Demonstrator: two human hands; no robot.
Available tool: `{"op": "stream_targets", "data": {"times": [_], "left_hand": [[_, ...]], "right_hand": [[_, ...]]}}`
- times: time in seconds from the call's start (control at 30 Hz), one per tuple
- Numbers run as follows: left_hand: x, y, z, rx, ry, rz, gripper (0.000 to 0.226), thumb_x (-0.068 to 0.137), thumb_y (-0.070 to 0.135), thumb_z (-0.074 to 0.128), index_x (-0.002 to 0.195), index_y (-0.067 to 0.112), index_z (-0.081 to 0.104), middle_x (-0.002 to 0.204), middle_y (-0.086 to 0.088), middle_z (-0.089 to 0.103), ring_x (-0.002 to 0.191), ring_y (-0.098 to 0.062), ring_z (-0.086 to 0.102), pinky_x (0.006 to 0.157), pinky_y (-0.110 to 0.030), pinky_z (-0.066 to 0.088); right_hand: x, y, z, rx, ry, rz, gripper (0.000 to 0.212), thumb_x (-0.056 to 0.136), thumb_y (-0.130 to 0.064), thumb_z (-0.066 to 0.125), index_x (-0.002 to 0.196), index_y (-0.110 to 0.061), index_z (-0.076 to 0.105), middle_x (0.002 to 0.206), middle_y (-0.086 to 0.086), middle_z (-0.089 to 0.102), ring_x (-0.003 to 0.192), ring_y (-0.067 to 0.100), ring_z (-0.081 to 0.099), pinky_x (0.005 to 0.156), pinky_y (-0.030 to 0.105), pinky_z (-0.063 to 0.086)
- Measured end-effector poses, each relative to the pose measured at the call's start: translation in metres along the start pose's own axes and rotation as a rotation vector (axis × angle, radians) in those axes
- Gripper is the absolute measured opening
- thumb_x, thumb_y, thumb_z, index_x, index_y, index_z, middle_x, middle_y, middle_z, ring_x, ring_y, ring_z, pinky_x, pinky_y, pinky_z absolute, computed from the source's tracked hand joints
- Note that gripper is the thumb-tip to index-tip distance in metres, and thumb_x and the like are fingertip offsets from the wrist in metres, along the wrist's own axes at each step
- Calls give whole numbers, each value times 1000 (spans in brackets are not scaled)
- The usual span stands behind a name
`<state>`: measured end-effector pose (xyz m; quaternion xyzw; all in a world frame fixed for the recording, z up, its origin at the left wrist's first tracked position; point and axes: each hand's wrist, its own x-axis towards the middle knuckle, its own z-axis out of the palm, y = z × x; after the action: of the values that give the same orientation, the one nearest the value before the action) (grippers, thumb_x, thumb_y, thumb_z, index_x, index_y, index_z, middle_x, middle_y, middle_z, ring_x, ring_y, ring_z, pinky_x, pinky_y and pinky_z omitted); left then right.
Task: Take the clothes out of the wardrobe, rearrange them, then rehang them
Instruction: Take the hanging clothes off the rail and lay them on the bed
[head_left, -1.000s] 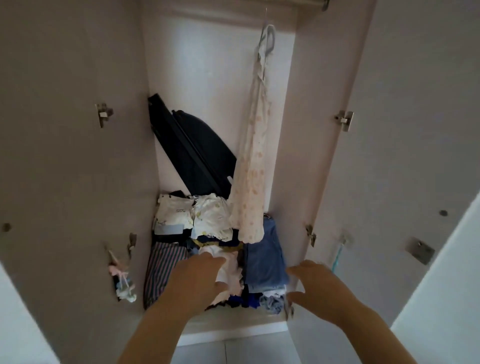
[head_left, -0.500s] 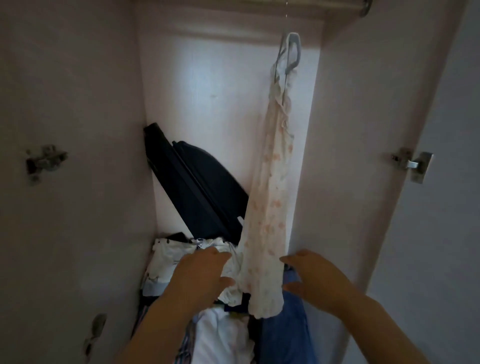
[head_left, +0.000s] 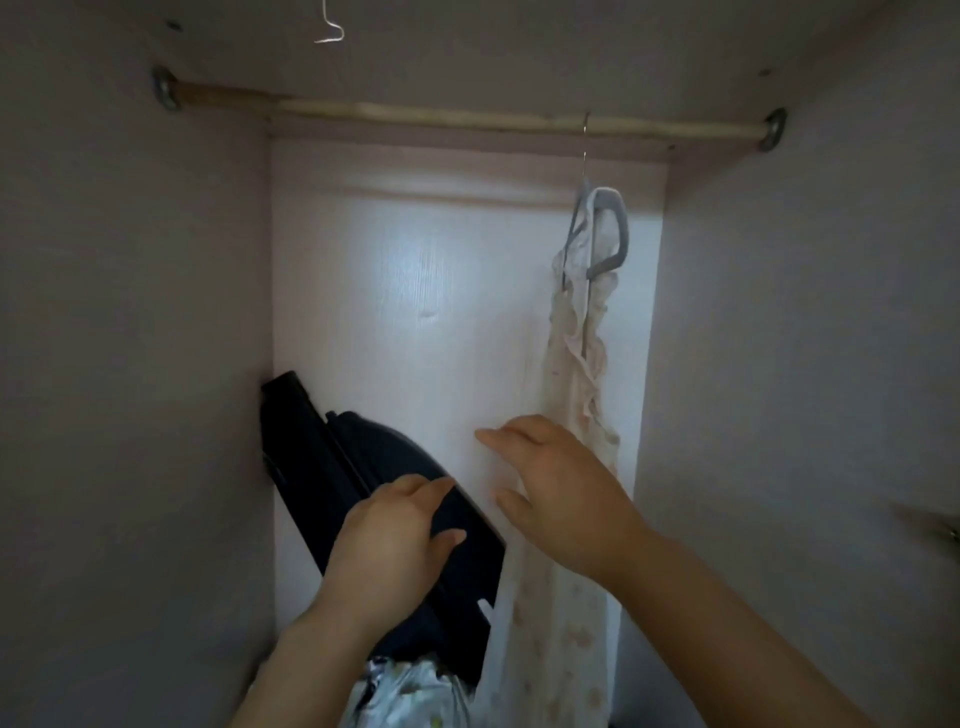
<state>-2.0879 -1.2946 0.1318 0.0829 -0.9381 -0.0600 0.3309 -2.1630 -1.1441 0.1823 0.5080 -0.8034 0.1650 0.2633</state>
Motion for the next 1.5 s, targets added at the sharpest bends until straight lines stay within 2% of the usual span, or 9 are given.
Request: {"op": "stream_targets", "data": {"times": [0.27,0.5,0.63,0.73,0.83,1.0,1.17,1.3,1.5], "left_hand": [[116,-13,6,-209,195,121,58,95,43,44,147,32,21,149,11,30,132,-6,30,107,-17,22],[185,-20,14,-288,238,199,57,95,47,40,146,35,18,152,13,23,138,-6,23,111,-21,20],[204,-22,27,-288,262,236,58,94,49,39,146,36,18,150,15,25,136,-4,24,109,-18,20],[215,-27,35,-287,271,228,57,94,48,40,145,35,20,147,16,29,132,-3,28,105,-15,21],[224,-33,38,-271,306,216,54,95,44,43,144,33,25,142,15,36,126,-2,34,103,-14,23],[237,-37,27,-245,418,173,50,94,39,48,142,29,34,137,13,44,121,-2,40,91,-6,15],[250,-40,0,-193,627,164,51,90,33,56,137,19,45,134,0,49,123,-16,42,99,-21,25],[250,-36,-16,-162,797,171,58,86,43,43,133,10,48,130,-10,51,119,-20,39,98,-31,30],[221,-25,13,-44,616,166,67,83,45,58,140,15,40,136,-10,49,126,-30,43,108,-45,24]], "right_hand": [[139,36,-38,-403,314,25,52,95,-20,49,144,-23,32,149,3,31,136,22,28,111,33,23],[205,101,-72,-682,395,191,60,91,-12,50,146,-12,26,150,9,26,138,27,19,113,34,13],[200,151,-91,-846,446,318,63,89,-19,57,142,-6,28,143,16,34,130,32,30,110,38,19],[197,182,-96,-865,434,416,77,89,-31,59,147,-7,15,141,15,36,126,33,37,106,40,28],[201,204,-101,-904,434,415,69,93,-36,52,147,-10,17,124,15,53,109,34,50,87,38,38],[208,226,-108,-819,501,338,68,91,-35,54,147,-11,24,114,23,56,101,41,49,70,39,36],[218,220,-125,-610,701,250,67,87,-31,62,143,-10,33,106,27,57,99,44,50,71,45,42],[195,212,-102,-465,701,151,65,79,-29,69,137,-9,44,104,24,62,94,42,55,75,43,46],[120,193,-19,-344,643,109,70,70,-22,79,132,-5,50,88,17,66,74,37,60,66,39,47]]}}
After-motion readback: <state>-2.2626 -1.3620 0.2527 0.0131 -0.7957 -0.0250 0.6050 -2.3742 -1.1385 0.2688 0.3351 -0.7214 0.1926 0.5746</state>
